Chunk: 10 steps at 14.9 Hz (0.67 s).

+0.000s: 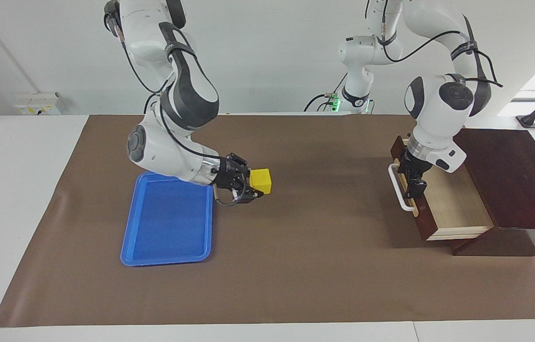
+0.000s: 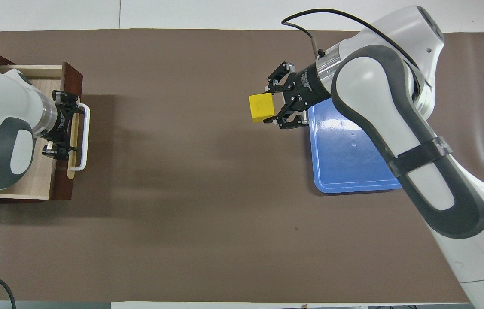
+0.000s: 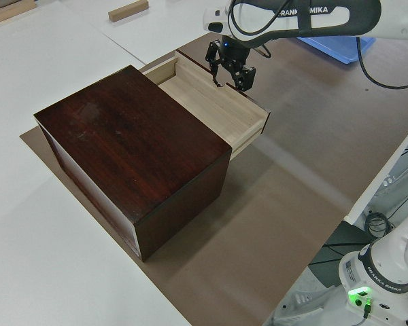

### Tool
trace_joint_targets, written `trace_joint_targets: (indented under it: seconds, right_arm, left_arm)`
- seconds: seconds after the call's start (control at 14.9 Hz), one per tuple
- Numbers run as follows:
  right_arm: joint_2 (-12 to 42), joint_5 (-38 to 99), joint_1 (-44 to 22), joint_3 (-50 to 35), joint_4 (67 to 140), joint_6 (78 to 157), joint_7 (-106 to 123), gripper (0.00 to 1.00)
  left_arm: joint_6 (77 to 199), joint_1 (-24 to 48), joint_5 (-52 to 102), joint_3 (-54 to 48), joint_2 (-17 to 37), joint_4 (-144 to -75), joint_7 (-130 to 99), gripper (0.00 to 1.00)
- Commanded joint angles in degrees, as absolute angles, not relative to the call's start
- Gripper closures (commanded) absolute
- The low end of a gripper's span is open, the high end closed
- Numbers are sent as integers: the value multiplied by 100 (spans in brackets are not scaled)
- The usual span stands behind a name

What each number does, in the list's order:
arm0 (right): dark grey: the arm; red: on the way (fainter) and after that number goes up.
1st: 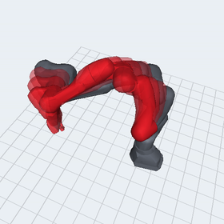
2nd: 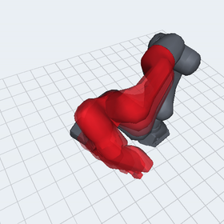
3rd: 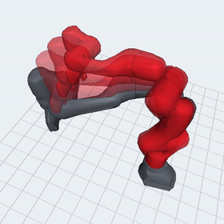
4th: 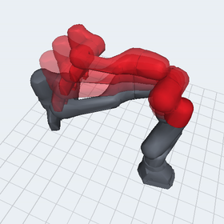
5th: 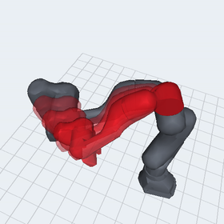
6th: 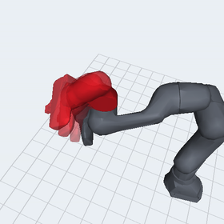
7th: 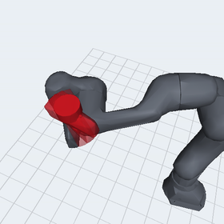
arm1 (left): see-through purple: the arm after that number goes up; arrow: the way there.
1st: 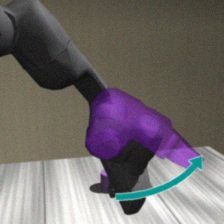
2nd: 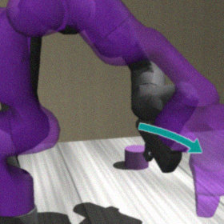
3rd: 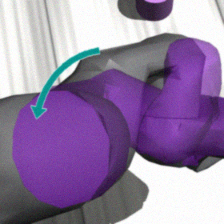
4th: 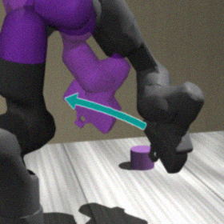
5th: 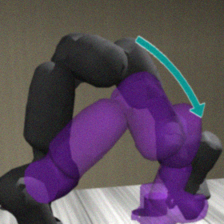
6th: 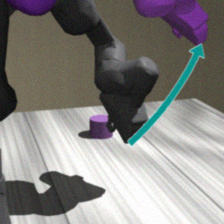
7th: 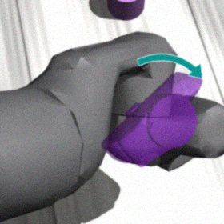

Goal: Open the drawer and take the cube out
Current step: 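Carry the cube with the right gripper while the left gripper closes drawer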

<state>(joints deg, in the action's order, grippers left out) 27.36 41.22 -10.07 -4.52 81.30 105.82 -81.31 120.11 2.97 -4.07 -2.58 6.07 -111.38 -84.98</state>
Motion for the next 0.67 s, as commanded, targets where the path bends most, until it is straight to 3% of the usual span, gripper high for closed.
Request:
trace_joint_targets:
  seconds: [0.0, 0.4, 0.61]
  right_arm:
    - [2786, 3981, -652, -475, 8138, 10573, -7831, 100]
    - [2786, 3797, -45, -133, 8911, 10529, -6796, 100]
    - [2786, 3735, 53, 61, 9263, 10599, -6715, 100]
  left_arm:
    - [12190, -332, -554, -316, 483, -11268, -7482, 0]
    - [12454, -1063, -571, -316, 545, -11232, -6636, 0]
    - [12332, -1011, -571, -316, 554, -11136, -6645, 0]
